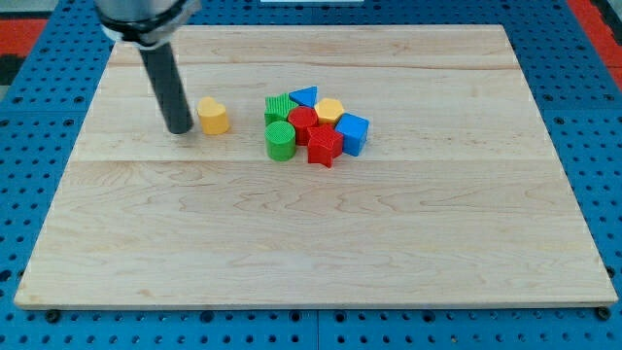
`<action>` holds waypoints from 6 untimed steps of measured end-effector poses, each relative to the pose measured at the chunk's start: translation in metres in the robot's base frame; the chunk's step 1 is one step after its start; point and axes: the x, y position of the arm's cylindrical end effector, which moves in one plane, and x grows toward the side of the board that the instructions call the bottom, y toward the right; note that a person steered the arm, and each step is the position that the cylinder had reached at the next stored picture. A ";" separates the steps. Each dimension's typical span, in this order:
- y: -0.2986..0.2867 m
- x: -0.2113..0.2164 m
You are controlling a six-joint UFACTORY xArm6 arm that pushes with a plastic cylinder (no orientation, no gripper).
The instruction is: Slide the yellow heart closer to the green star
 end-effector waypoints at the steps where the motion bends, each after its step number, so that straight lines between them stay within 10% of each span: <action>1: -0.004 -0.012; 6: 0.097 -0.042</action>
